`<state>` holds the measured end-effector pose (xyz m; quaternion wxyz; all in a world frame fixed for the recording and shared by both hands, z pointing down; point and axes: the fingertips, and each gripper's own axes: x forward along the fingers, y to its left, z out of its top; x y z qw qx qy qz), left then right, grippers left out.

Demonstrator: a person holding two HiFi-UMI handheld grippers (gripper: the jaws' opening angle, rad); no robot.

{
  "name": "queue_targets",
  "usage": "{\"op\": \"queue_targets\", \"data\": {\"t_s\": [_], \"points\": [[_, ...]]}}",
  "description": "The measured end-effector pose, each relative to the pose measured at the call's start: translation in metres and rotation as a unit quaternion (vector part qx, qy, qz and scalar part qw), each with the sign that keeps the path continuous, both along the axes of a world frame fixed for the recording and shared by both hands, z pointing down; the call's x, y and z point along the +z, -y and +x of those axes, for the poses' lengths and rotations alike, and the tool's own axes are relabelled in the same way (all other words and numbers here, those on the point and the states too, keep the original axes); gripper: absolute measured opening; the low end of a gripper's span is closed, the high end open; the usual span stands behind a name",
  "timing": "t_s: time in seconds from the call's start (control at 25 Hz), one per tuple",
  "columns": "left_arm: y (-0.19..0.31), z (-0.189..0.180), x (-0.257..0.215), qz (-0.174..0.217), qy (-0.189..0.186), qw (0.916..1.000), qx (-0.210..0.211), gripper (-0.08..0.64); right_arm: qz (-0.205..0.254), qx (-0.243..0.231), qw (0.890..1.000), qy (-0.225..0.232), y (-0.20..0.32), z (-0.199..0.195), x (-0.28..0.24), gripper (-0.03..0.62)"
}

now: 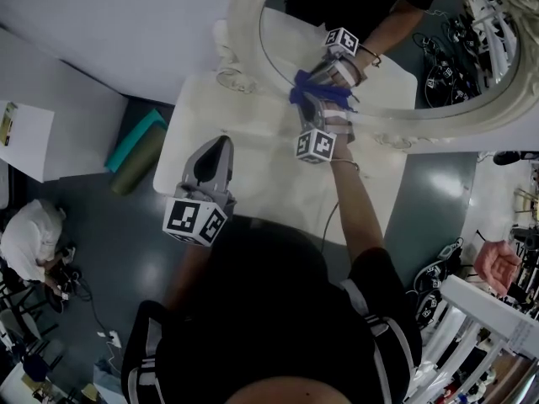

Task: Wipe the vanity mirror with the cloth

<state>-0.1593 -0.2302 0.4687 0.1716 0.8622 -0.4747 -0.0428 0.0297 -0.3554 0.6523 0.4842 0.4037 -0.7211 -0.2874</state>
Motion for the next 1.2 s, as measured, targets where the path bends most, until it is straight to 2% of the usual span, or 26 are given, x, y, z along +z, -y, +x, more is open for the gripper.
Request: {"op": "queue_targets", "data": {"t_s": [0.32, 0.36, 0.44, 0.52, 0.56, 0.6, 0.64, 0.72, 0.8, 0.88, 0.92, 1.0, 1.08, 1.12, 1.2], "points": [[-0.005, 0.003, 0.004, 0.002, -0.002, 1.0, 0.002, 0.011, -0.001, -0.007, 1.0, 0.013, -0.002, 0.003, 0.011, 0.061], [-0.007, 0.006, 0.002, 0.005, -0.003, 1.0, 0.003, 0.011, -0.002, -0.009, 1.0, 0.03, -0.006, 0.002, 0.006, 0.061], [-0.015, 0.016, -0.004, 0.012, -0.006, 0.9999, 0.007, 0.011, 0.012, -0.006, 0.994, 0.109, -0.019, 0.003, -0.029, 0.061], [-0.02, 0.026, -0.013, 0.019, -0.009, 0.9997, 0.011, 0.011, 0.051, 0.006, 0.976, 0.21, -0.031, 0.008, -0.087, 0.063], [-0.021, 0.03, -0.016, 0.022, -0.011, 0.9996, 0.014, 0.011, 0.074, 0.012, 0.962, 0.261, -0.036, 0.012, -0.118, 0.063], [-0.021, 0.033, -0.018, 0.024, -0.013, 0.9995, 0.017, 0.011, 0.096, 0.019, 0.944, 0.316, -0.041, 0.017, -0.147, 0.063], [-0.02, 0.036, -0.02, 0.026, -0.015, 0.9993, 0.02, 0.011, 0.114, 0.025, 0.92, 0.374, -0.046, 0.022, -0.175, 0.063], [-0.019, 0.043, -0.023, 0.031, -0.019, 0.9989, 0.029, 0.011, 0.148, 0.034, 0.857, 0.492, -0.057, 0.037, -0.228, 0.063], [-0.018, 0.047, -0.028, 0.037, -0.021, 0.9984, 0.037, 0.011, 0.181, 0.036, 0.791, 0.584, -0.069, 0.055, -0.274, 0.063], [-0.018, 0.05, -0.034, 0.044, -0.02, 0.9979, 0.043, 0.011, 0.219, 0.037, 0.733, 0.643, -0.082, 0.078, -0.316, 0.063], [-0.019, 0.051, -0.037, 0.046, -0.02, 0.9977, 0.045, 0.011, 0.24, 0.037, 0.709, 0.662, -0.089, 0.09, -0.337, 0.063], [-0.018, 0.052, -0.041, 0.049, -0.021, 0.9974, 0.048, 0.011, 0.291, 0.034, 0.673, 0.68, -0.104, 0.112, -0.376, 0.063], [-0.017, 0.052, -0.043, 0.051, -0.022, 0.9972, 0.049, 0.011, 0.339, 0.031, 0.649, 0.68, -0.117, 0.133, -0.41, 0.063], [-0.016, 0.053, -0.044, 0.052, -0.023, 0.9971, 0.05, 0.011, 0.36, 0.032, 0.642, 0.676, -0.12, 0.143, -0.424, 0.063], [-0.015, 0.056, -0.045, 0.053, -0.024, 0.9969, 0.052, 0.011, 0.391, 0.036, 0.637, 0.663, -0.122, 0.162, -0.442, 0.063]]}}
